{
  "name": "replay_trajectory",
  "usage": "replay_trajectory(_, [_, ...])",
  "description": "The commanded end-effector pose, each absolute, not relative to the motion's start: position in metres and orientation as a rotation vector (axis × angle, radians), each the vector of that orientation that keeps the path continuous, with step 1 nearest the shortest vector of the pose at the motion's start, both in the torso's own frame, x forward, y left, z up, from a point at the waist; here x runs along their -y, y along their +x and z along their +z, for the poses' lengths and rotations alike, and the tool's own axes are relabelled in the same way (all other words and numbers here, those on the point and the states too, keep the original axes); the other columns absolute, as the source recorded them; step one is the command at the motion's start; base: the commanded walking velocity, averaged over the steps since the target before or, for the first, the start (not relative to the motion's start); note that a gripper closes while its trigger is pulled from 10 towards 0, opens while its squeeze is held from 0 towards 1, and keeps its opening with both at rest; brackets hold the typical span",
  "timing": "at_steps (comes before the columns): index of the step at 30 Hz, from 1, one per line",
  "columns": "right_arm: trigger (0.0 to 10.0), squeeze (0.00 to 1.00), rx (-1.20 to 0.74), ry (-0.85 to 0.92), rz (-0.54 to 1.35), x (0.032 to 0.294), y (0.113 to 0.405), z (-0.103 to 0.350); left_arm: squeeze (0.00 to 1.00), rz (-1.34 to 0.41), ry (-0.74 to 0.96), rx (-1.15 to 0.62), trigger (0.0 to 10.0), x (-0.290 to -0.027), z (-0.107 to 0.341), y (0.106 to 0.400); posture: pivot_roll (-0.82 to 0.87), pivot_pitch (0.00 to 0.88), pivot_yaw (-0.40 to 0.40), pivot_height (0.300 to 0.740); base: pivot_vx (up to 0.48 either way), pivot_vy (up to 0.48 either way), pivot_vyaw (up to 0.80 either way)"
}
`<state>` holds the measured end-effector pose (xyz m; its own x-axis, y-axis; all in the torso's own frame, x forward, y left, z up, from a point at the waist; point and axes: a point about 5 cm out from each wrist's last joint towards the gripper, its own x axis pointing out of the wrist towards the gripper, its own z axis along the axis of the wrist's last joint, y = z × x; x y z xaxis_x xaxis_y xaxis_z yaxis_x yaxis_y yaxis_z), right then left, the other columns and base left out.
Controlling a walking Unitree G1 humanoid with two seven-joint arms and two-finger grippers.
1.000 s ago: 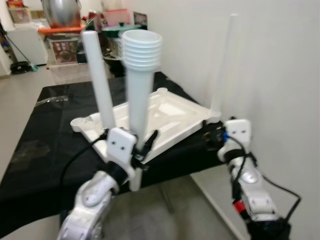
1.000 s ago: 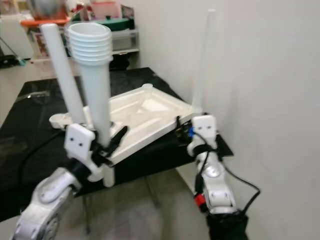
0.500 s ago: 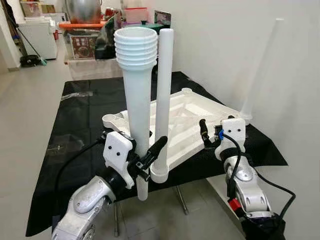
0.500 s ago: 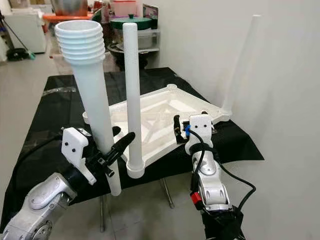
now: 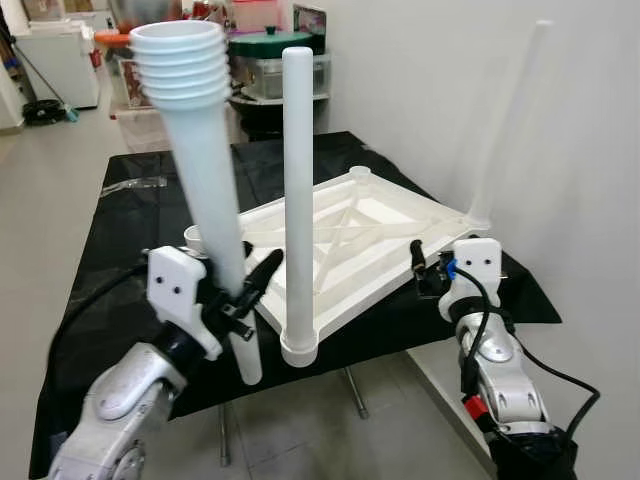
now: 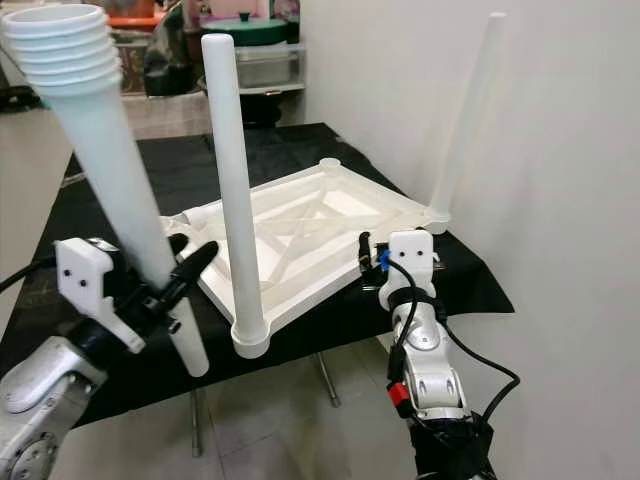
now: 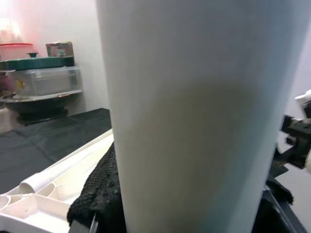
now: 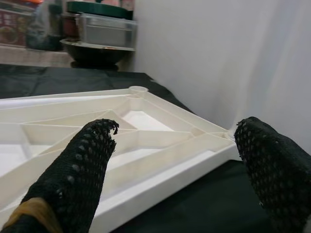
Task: Building children table
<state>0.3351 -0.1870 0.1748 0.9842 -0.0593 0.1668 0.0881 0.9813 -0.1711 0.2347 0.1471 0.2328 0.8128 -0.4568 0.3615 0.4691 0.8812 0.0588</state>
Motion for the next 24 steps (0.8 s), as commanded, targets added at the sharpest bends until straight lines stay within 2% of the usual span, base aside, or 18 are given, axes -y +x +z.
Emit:
replay_trajectory(1, [10.0, 0.00, 0.166, -0.171, -0.070, 0.186, 0.337, 0.175, 0.00, -0.516, -0.031, 0.388, 10.0, -0.147, 0.236, 0.230, 0.08, 0.000, -0.050, 0.740, 0.000, 0.000, 0.00])
replay_trajectory(6, [10.0, 0.00, 0.164, -0.170, -0.067, 0.185, 0.338, 0.175, 0.00, -0.497, -0.030, 0.389, 10.0, -0.151, 0.237, 0.229, 0.08, 0.000, -0.053, 0.740, 0.000, 0.000, 0.00])
replay_trajectory(11, [10.0, 0.00, 0.159, -0.170, -0.073, 0.188, 0.337, 0.174, 0.00, -0.416, -0.007, 0.408, 10.0, -0.180, 0.247, 0.240, 0.07, 0.000, -0.051, 0.740, 0.000, 0.000, 0.00])
replay_trajectory(20, [10.0, 0.00, 0.147, -0.163, -0.080, 0.188, 0.337, 0.171, 0.00, -0.374, 0.015, 0.414, 10.0, -0.194, 0.253, 0.243, 0.07, 0.000, -0.041, 0.740, 0.000, 0.000, 0.00])
replay_trajectory(24, [10.0, 0.00, 0.144, -0.145, -0.075, 0.186, 0.337, 0.169, 0.00, -0.296, 0.014, 0.381, 10.0, -0.200, 0.247, 0.251, 0.07, 0.000, -0.040, 0.740, 0.000, 0.373, 0.00])
